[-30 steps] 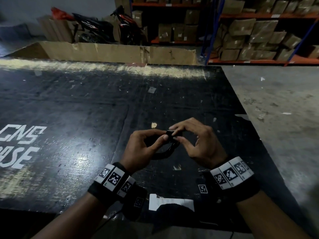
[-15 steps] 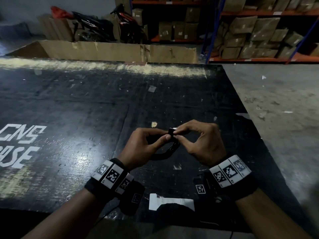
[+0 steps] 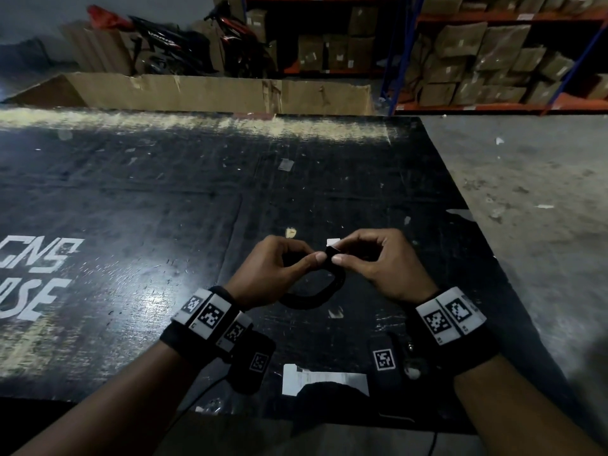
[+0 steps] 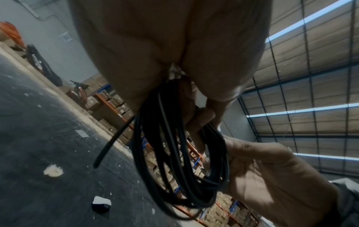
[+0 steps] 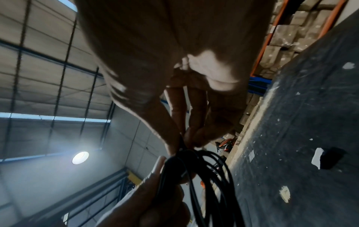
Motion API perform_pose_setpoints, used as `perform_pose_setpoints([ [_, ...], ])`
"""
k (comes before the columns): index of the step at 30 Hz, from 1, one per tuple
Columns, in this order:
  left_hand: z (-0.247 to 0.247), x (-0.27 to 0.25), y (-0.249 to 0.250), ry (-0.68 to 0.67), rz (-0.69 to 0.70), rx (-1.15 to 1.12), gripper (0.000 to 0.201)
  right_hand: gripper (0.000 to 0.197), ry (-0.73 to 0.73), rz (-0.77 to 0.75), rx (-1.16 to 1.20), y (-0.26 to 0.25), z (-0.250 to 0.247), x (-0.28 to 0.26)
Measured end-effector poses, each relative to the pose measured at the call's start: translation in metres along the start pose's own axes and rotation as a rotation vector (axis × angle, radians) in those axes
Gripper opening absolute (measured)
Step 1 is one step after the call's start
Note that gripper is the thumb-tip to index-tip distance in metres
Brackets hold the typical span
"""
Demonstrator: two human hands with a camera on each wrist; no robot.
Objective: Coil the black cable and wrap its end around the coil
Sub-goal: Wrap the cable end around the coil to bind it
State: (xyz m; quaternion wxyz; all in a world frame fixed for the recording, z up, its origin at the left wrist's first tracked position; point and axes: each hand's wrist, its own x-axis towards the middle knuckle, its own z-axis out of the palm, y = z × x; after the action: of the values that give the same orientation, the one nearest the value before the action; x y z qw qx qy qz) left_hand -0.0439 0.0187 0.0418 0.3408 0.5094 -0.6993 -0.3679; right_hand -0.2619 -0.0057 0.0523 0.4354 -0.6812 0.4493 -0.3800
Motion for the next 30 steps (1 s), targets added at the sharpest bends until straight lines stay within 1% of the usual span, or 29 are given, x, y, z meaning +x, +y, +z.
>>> perform_pose_setpoints([
  [3,0.000,0.003,0.002,-0.033,-0.015,0.024,0.028,0.012,-0.052,0.025,-0.010,0.003,-0.004,0.000],
  [7,0.002,0.005,0.003,-0.047,-0.018,0.025,0.029,0.010,-0.046,0.032,-0.028,0.011,-0.005,0.000],
  [11,0.006,0.004,0.003,-0.085,-0.023,0.015,0.031,0.003,0.052,-0.039,-0.144,0.015,0.001,-0.004],
  [13,0.009,0.003,-0.002,-0.094,-0.009,-0.023,0.035,0.004,0.104,-0.076,-0.230,0.016,0.004,-0.004],
  [15,0.012,0.004,-0.006,-0.119,-0.028,-0.026,0.039,0.006,0.129,-0.083,-0.250,0.017,0.005,-0.003],
  [17,0.013,0.004,-0.006,-0.149,-0.032,-0.027,0.038,0.005,0.135,-0.051,-0.192,0.019,0.005,0.000],
  [19,0.014,0.003,-0.006,-0.122,-0.023,-0.063,0.035,0.008,0.124,-0.017,-0.035,0.022,0.002,0.003],
  [20,0.016,0.003,-0.007,-0.088,-0.015,-0.104,0.035,0.012,0.115,-0.016,0.056,0.023,0.001,0.003],
  [22,0.020,0.004,-0.009,0.004,-0.019,-0.227,0.039,0.028,0.068,0.013,0.189,0.025,0.000,0.002],
  [24,0.024,0.005,-0.007,0.092,-0.061,-0.440,0.042,0.040,-0.017,0.098,0.252,0.025,0.006,-0.003],
  [25,0.026,0.006,-0.007,0.121,-0.081,-0.552,0.041,0.042,-0.057,0.136,0.253,0.028,0.011,-0.007],
  [27,0.030,0.008,-0.007,0.158,-0.111,-0.718,0.037,0.036,-0.086,0.167,0.238,0.035,0.025,-0.015],
  [28,0.033,0.008,-0.006,0.174,-0.122,-0.777,0.036,0.029,-0.053,0.171,0.257,0.038,0.031,-0.018],
  [30,0.038,0.008,-0.004,0.215,-0.139,-0.890,0.041,0.020,0.077,0.204,0.389,0.043,0.041,-0.021],
])
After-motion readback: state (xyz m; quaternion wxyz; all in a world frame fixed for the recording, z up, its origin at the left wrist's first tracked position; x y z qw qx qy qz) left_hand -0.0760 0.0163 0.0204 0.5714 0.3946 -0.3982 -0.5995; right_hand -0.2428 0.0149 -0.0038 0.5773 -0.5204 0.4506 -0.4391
